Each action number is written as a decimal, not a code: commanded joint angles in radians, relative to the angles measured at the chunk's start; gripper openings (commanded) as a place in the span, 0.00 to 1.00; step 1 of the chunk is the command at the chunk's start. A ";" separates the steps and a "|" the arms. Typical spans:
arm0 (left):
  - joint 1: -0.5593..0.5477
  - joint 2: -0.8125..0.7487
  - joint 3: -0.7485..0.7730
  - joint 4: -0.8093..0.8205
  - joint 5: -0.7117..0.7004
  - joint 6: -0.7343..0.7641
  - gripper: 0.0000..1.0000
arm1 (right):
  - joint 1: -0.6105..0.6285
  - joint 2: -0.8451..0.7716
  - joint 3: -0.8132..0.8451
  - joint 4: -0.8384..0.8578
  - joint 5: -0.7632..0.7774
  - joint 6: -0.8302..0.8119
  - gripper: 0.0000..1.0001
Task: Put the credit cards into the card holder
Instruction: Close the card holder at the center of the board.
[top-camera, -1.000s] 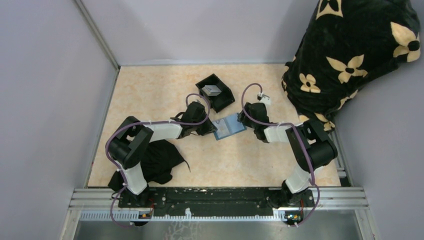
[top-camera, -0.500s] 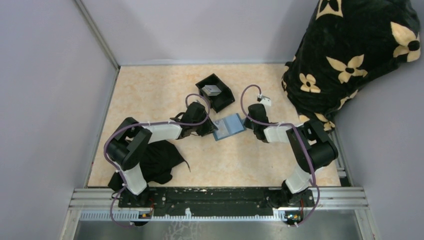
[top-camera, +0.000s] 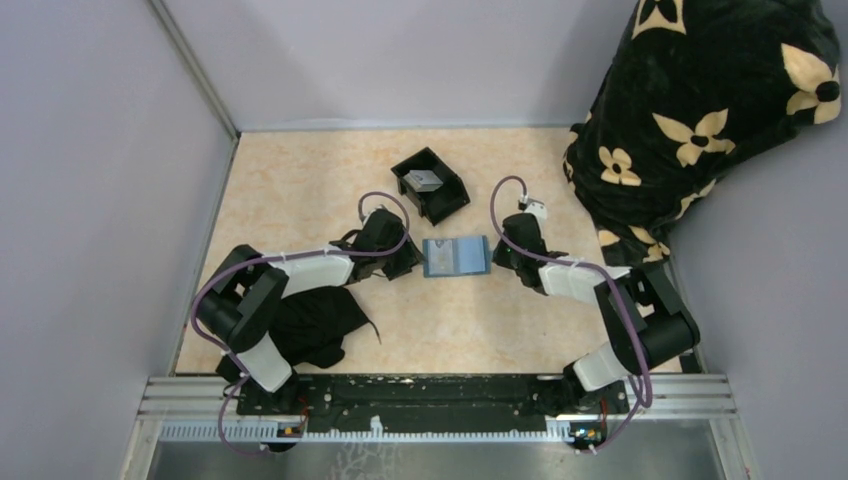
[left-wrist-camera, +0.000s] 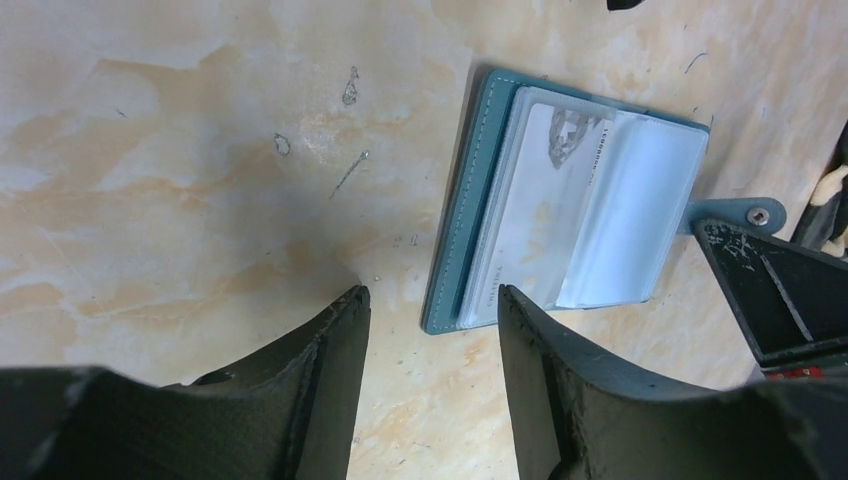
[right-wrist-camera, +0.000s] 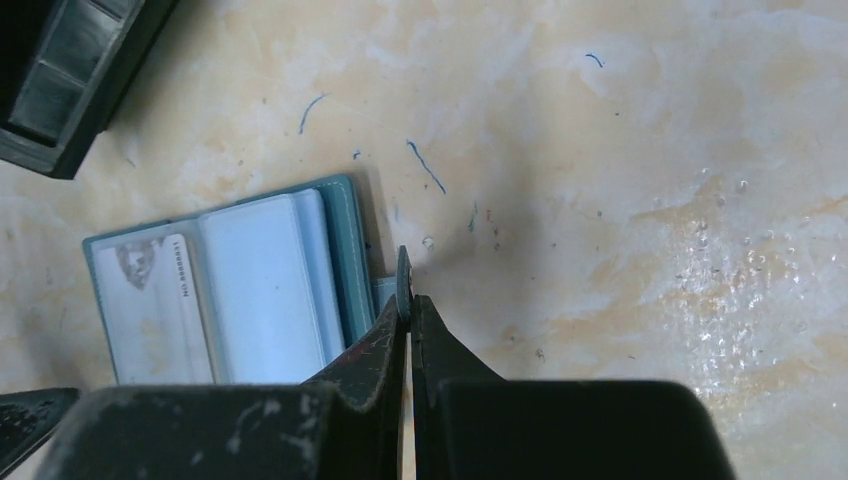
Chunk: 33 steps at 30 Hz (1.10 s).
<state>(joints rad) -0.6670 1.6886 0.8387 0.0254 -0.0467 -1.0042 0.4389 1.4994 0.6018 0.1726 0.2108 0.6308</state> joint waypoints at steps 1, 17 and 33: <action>0.004 0.062 -0.031 -0.076 -0.002 0.005 0.58 | 0.004 -0.077 0.016 -0.027 -0.034 -0.003 0.00; -0.051 -0.147 -0.301 0.177 0.146 -0.262 0.60 | 0.033 -0.237 0.017 -0.055 -0.085 0.261 0.00; -0.121 -0.100 -0.312 0.298 0.076 -0.425 0.69 | 0.058 -0.303 0.023 -0.068 -0.193 0.464 0.00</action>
<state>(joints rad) -0.7784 1.5726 0.5503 0.3328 0.0879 -1.3911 0.4889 1.2652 0.6022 0.0906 0.0498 1.0195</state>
